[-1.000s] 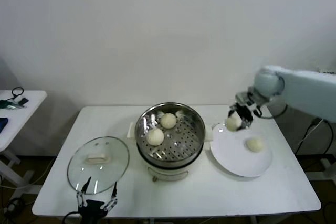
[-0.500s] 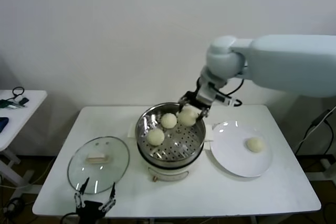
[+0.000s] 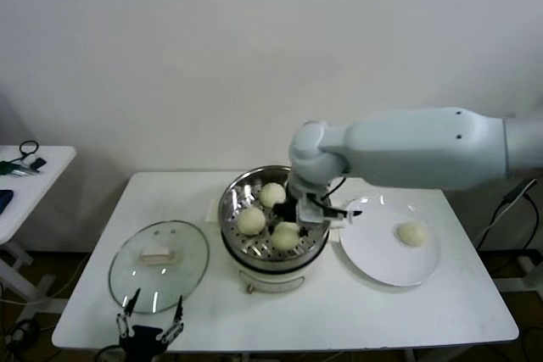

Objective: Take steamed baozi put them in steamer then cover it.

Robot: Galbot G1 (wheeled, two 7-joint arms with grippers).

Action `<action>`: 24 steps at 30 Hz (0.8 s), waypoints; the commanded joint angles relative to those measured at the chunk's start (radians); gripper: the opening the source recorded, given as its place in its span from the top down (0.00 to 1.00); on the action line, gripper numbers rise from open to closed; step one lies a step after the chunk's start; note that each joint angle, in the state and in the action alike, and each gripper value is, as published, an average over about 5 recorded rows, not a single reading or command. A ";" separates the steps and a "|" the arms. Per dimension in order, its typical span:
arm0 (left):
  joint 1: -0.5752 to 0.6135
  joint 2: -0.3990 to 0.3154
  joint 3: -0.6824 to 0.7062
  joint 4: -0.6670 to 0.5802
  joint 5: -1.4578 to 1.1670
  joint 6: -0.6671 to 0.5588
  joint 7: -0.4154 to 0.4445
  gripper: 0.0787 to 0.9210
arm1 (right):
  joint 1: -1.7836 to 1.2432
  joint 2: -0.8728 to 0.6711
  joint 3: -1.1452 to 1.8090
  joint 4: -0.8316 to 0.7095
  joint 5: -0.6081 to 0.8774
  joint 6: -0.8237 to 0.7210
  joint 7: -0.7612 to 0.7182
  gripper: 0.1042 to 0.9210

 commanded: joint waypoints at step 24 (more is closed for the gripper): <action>0.003 -0.001 0.003 -0.001 0.006 -0.011 -0.003 0.12 | 0.116 -0.061 -0.007 -0.148 0.261 0.066 -0.144 0.12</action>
